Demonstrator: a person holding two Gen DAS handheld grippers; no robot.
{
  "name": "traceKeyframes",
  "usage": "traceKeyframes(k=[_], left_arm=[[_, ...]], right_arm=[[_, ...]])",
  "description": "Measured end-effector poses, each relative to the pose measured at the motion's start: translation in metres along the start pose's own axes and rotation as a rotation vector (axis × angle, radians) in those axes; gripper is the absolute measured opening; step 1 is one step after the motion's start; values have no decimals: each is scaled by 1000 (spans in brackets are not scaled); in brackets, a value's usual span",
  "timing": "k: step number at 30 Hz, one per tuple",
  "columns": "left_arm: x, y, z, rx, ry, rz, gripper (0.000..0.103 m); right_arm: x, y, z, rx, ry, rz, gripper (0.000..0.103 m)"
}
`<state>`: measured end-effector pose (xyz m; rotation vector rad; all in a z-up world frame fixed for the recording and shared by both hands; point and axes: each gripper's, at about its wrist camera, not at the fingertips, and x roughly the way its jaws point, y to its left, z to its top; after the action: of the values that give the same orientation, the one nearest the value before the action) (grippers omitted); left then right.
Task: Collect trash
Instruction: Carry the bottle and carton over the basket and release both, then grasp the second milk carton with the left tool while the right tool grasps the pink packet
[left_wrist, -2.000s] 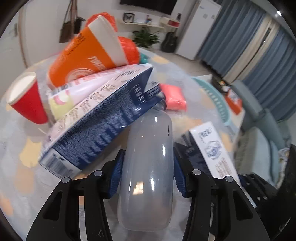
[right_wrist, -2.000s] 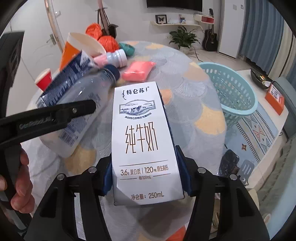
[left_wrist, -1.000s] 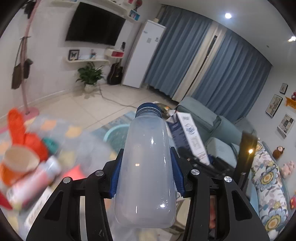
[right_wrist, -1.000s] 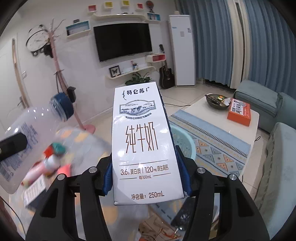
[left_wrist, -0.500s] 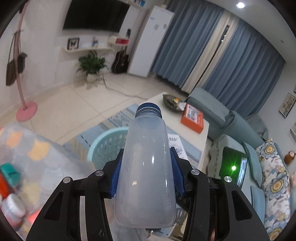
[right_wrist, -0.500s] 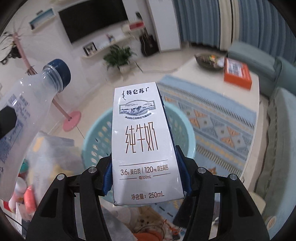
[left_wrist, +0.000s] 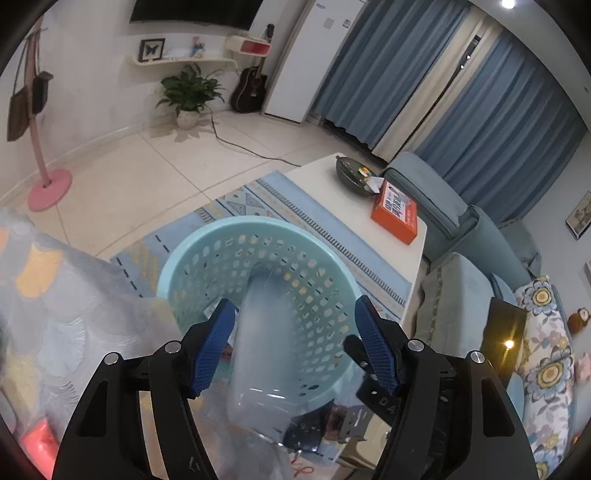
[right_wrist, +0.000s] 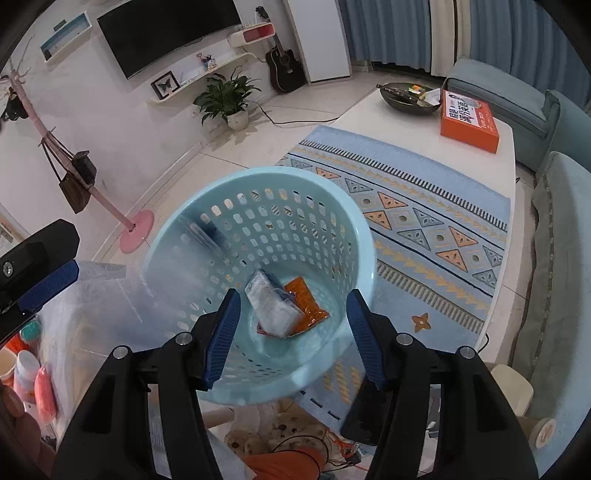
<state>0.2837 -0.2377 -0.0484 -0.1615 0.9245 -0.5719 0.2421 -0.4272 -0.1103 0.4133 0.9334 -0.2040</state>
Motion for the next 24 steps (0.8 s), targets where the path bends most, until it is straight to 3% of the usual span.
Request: traceKeyframes(k=[6,12,18,24], left_arm=[[-32,1,-4,0,-39,-12,66],[-87,-6,-15,28,-114,-22,66],[-158,-6,-45,78,-211,23,66],[-217,26,-82,75,-266,113,66]], right_arm=[[-27,4,-10,-1,-26,24,56],[-75,29,-21,-44,-96,70,56],[-123,66,-37,-113,-172,128,57],[-153,109,-59,-205,-207,201,61]])
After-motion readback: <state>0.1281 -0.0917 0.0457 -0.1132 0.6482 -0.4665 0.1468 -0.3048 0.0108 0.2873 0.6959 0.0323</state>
